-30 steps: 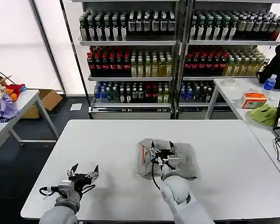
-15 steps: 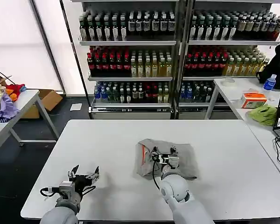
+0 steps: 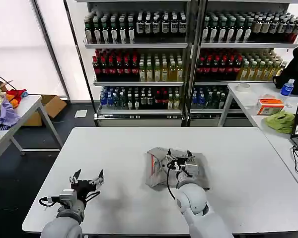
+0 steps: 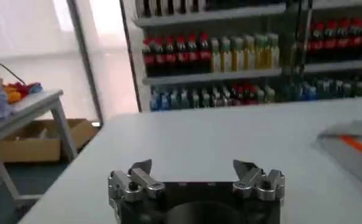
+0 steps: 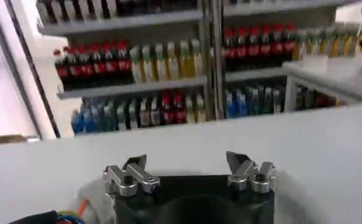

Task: Fold and organize the clothes.

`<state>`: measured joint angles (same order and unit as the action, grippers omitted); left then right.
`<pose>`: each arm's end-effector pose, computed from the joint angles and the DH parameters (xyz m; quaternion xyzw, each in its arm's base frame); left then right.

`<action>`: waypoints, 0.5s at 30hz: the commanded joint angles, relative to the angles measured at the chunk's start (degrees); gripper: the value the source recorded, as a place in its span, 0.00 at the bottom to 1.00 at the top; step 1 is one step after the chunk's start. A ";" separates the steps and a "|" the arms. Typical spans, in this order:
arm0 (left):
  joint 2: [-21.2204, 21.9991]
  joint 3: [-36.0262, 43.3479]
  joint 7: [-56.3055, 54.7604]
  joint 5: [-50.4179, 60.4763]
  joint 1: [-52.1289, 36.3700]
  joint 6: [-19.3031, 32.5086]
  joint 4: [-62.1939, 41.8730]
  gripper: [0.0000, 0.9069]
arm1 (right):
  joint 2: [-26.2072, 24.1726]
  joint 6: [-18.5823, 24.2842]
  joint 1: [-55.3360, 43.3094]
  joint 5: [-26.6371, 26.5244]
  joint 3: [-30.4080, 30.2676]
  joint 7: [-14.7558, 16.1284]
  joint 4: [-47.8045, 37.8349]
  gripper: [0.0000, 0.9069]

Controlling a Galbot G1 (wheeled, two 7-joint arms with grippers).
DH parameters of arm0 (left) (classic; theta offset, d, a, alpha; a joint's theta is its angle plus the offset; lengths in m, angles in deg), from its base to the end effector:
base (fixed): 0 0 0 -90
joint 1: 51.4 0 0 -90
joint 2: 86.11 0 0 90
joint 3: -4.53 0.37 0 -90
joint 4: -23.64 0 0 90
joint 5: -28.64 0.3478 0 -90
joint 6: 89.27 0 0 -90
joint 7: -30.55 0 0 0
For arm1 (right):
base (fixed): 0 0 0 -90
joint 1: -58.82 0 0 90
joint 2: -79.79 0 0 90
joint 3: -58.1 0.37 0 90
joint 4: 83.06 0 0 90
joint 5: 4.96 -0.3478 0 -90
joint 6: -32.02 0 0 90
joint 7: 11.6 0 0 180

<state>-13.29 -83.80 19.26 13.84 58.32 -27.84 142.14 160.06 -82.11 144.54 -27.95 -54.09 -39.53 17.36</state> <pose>0.2209 0.0518 -0.2891 0.0169 -0.9825 -0.0408 0.1809 0.3401 0.0754 -0.3000 -0.0040 -0.9879 -0.0399 0.1500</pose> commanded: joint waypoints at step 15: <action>3.02 -1.07 -0.15 -6.59 -1.09 10.45 5.09 1.00 | -10.16 4.35 30.45 8.48 26.03 3.90 22.47 1.00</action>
<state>-10.91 -85.22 18.14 9.46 57.52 -19.97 145.60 151.01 -81.23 157.97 -21.18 -42.44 -36.94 33.43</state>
